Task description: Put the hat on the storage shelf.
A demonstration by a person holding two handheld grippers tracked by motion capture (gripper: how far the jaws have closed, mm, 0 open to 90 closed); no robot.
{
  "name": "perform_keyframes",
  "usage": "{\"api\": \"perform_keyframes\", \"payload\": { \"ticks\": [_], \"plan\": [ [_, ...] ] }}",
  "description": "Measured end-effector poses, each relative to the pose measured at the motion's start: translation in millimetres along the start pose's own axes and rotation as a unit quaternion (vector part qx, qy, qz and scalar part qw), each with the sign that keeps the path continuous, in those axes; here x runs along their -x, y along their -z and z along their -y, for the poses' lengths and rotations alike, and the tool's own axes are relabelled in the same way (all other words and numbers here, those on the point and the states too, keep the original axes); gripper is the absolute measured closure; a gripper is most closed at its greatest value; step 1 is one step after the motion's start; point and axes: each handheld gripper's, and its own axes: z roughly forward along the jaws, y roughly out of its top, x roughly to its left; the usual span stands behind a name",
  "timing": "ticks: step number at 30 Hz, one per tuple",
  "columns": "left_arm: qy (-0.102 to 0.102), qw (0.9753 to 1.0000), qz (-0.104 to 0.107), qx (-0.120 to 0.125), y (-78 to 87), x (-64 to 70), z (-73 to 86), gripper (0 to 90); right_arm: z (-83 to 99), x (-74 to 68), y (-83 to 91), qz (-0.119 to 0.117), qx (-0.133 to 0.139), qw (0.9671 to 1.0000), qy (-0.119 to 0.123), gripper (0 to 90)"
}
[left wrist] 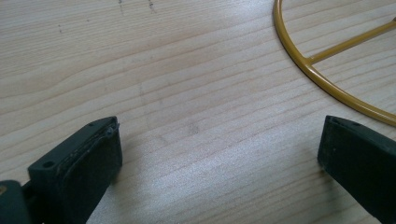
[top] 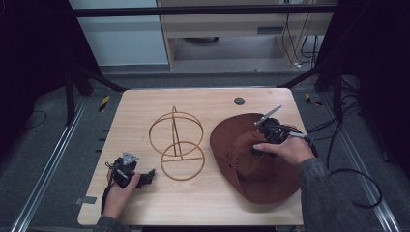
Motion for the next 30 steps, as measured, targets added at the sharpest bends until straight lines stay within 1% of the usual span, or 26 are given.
{"api": "perform_keyframes", "payload": {
  "ticks": [5,6,8,12,16,17,18,19,23,26,30],
  "plan": [
    [0.0,1.0,0.0,0.0,0.0,0.0,0.0,0.0,0.6,1.3,-5.0,0.004,-0.008,0.9999,0.005,24.9],
    [0.0,1.0,0.0,0.0,0.0,0.0,0.0,0.0,0.9,1.5,-6.0,0.006,-0.011,0.9999,0.01,26.8],
    [0.0,1.0,0.0,0.0,0.0,0.0,0.0,0.0,1.8,2.0,-6.8,0.007,-0.012,0.9999,0.009,31.9],
    [0.0,1.0,0.0,0.0,0.0,0.0,0.0,0.0,4.1,3.9,-7.6,0.005,-0.011,0.9999,0.009,46.5],
    [-0.001,1.0,0.0,0.0,0.0,-0.1,0.0,0.0,6.6,7.0,-6.3,-0.008,-0.01,0.9999,0.003,67.0],
    [-0.001,1.0,0.0,0.0,0.0,-0.1,0.0,0.0,7.3,7.6,-5.7,-0.011,-0.009,0.9999,-0.002,72.1],
    [-0.001,1.0,0.0,0.0,0.0,-0.1,0.0,0.0,8.2,8.9,-5.1,-0.013,-0.006,0.9999,-0.001,77.3],
    [-0.001,1.0,0.0,0.0,0.0,-0.1,0.0,0.0,9.0,9.5,-4.5,-0.016,-0.005,0.9998,-0.005,80.5],
    [-0.001,1.0,0.0,0.0,0.0,-0.1,0.0,0.0,10.9,10.5,-4.2,-0.024,-0.003,0.9997,-0.004,86.6],
    [-0.001,1.0,0.0,0.0,0.0,0.0,0.0,0.0,10.9,11.4,-3.0,-0.027,0.002,0.9996,-0.009,88.2],
    [0.001,1.0,0.0,0.001,-0.2,0.1,0.0,0.0,10.8,13.9,3.0,-0.028,0.01,0.9995,-0.013,89.2]
  ]
}}
